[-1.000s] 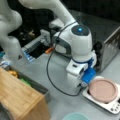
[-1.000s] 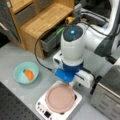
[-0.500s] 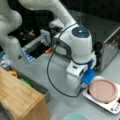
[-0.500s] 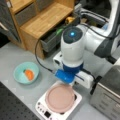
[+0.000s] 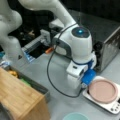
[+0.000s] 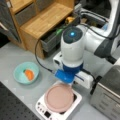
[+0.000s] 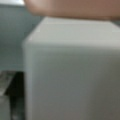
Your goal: Pick up the pan. Place the pan on the table. Pick up the bowl. Place the bowl on the stove.
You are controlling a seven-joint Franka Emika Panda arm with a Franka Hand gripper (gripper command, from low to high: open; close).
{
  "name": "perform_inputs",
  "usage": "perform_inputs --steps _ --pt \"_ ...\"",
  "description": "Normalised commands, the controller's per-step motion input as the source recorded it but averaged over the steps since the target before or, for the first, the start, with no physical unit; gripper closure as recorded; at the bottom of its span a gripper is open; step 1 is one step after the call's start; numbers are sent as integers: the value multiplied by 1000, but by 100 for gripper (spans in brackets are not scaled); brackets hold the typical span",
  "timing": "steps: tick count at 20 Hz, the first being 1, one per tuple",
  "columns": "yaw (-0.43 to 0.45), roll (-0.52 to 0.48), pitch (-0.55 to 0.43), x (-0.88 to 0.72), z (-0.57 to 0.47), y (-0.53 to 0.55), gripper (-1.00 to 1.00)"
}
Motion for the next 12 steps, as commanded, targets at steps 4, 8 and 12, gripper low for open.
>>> perform_inputs --steps 4,8,12 --pt "-16 -105 -89 36 12 55 100" --pt "-21 -107 -72 9 149 42 100" --pt "-12 -99 -39 -38 243 2 100"
